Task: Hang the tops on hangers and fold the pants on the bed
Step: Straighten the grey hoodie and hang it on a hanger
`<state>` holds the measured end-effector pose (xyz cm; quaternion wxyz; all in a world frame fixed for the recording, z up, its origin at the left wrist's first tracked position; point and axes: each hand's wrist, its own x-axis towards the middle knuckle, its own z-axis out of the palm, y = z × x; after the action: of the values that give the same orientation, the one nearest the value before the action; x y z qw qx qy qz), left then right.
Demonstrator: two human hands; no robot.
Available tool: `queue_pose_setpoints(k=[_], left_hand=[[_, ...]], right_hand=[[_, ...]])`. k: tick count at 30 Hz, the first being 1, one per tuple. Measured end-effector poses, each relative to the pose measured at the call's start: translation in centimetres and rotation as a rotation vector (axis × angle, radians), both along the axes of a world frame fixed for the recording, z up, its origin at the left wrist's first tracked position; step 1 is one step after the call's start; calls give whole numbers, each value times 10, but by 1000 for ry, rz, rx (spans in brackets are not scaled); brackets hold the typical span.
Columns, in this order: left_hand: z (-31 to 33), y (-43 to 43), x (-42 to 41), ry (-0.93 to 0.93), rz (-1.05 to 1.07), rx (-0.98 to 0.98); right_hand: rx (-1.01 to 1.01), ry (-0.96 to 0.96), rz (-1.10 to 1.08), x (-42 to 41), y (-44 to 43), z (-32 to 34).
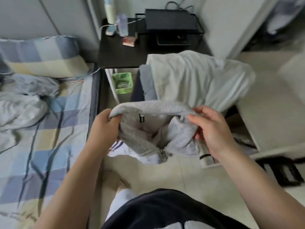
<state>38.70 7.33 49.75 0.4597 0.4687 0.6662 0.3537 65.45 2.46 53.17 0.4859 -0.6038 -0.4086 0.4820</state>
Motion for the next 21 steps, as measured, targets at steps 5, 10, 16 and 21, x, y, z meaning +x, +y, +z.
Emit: queue_pose_setpoints(k=[5, 10, 16, 21], left_hand=[[43, 43, 101, -98, -153, 75], [100, 97, 202, -269, -366, 68], [198, 150, 323, -306, -590, 394], [294, 187, 412, -412, -792, 609]], right_hand=[[117, -3, -234, 84, -14, 44], [262, -40, -475, 156, -13, 96], [494, -176, -725, 224, 6, 174], [650, -388, -937, 265, 23, 256]])
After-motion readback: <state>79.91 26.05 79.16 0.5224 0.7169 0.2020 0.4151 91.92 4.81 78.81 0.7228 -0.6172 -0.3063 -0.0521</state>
